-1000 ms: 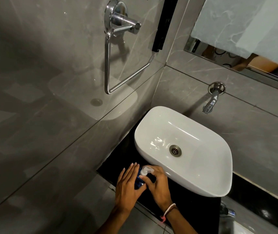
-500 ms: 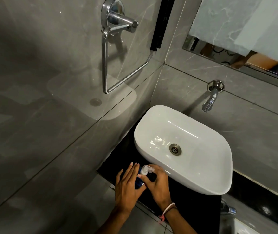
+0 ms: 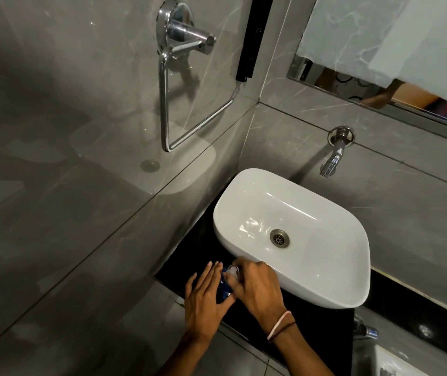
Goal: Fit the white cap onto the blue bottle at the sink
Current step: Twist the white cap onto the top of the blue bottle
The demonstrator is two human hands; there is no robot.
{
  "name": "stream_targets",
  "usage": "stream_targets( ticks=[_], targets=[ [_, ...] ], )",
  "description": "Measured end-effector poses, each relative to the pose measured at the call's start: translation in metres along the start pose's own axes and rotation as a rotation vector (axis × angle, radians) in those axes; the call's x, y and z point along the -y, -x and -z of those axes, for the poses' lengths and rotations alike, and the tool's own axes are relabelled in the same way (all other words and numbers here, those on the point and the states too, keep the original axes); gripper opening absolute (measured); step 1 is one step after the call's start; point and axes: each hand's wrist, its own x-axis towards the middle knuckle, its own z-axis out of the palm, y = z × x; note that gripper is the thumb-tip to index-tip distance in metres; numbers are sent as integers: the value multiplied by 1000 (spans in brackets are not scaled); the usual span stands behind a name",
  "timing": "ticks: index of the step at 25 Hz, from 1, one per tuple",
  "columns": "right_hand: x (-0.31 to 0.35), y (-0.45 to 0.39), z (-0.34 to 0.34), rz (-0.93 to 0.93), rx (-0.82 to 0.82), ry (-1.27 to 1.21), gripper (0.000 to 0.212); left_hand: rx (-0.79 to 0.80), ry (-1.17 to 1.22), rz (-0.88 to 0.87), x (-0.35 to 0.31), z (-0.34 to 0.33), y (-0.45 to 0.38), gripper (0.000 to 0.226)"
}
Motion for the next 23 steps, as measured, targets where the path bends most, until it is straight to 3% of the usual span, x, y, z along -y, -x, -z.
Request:
stream_targets(
  ticks=[3, 6, 14, 17, 21, 23],
  targets=[
    [-10, -2, 7, -16, 139, -226, 37, -7, 7, 2, -1, 0, 0, 72],
    [-18, -7, 15, 8, 241, -316, 32, -9, 13, 2, -1, 2, 0, 72],
    [-2, 2, 19, -65, 207, -359, 29, 8, 11, 13, -4, 6, -1, 72],
    [-17, 9, 17, -202, 194, -526, 47, 13, 43, 53, -6, 9, 0, 73],
    [-39, 20, -11, -372, 190, -638, 26, 57, 192, 270, -13, 9, 4, 90],
    [-38, 16, -24, -416, 223, -706, 25, 45, 208, 305, -11, 13, 2, 85]
  ],
)
